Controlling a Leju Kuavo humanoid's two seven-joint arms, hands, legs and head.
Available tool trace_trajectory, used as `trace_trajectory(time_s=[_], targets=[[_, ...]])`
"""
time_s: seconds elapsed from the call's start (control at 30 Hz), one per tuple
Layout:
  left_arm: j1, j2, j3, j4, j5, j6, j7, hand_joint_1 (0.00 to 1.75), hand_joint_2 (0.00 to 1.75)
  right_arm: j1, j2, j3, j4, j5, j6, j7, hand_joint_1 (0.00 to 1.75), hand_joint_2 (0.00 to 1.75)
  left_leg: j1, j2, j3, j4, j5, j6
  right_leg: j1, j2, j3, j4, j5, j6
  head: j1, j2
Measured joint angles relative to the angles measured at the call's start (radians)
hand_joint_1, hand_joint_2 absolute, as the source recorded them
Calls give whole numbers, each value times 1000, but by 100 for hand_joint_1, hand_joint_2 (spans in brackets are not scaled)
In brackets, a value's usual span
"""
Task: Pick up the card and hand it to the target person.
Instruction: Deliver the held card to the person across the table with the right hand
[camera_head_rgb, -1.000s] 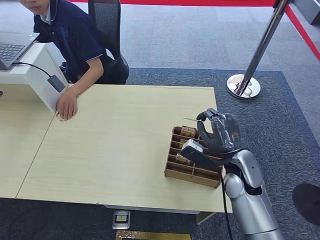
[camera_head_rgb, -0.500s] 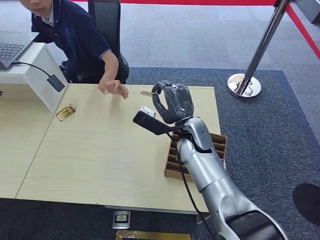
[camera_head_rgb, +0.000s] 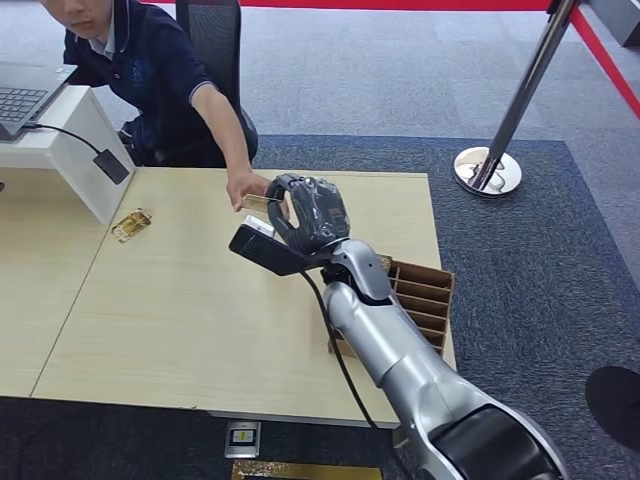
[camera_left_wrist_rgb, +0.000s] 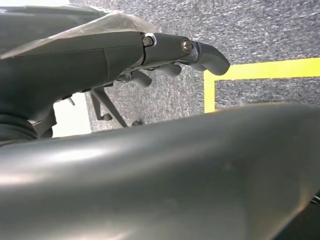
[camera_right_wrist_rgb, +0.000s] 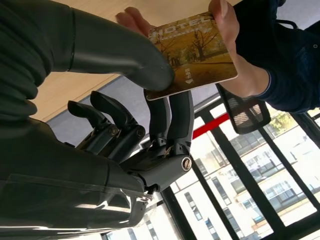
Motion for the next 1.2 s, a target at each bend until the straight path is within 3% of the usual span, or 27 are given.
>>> trace_trajectory(time_s=[0.3,0.37,0.43,0.5,0.57,0.7,0.8,0.93,1.07,1.2], targets=[[0,-1,0,0,-1,4,6,0,0,-4,0,65,18,-34,-5,11,175,175,0,0,0,0,0,0,0,0,0,0,0,0,0,0],[0,-1,0,0,-1,5,6,0,0,-4,0,78,18,-43,-12,16,159,175,0,0,0,0,0,0,0,0,0,0,0,0,0,0],[0,-1,0,0,-1,6,6,0,0,-6,0,86,19,-56,-19,18,72,175,0,0,0,0,0,0,0,0,0,0,0,0,0,0],[0,-1,0,0,0,7,7,0,0,-8,0,90,20,-73,-24,15,0,175,0,0,0,0,0,0,0,0,0,0,0,0,0,0],[0,-1,1,0,4,10,7,0,0,-8,0,86,21,-96,-30,2,0,175,0,0,0,0,0,0,0,0,0,0,0,0,0,0],[1,-3,2,0,18,17,6,0,0,14,-2,37,-18,-152,-10,-63,0,0,0,0,0,0,0,0,0,0,0,0,0,0,0,0],[4,-5,7,0,35,20,7,0,0,90,-14,-33,-138,-200,43,-109,0,0,0,0,0,0,0,0,0,0,0,-1,0,0,0,0],[8,-7,22,0,58,22,10,0,0,267,-58,-116,-426,-234,93,-116,0,0,0,-1,-1,0,-1,0,0,0,0,-2,0,0,0,0],[14,-7,34,0,75,25,12,0,0,473,-115,-183,-713,-257,81,-128,0,0,0,-1,-1,0,-3,0,0,0,0,-3,-1,1,0,0],[15,-8,47,0,79,28,13,0,0,610,-151,-231,-903,-255,47,-132,0,0,0,0,0,0,-4,-1,0,0,0,-4,-2,1,0,0]])
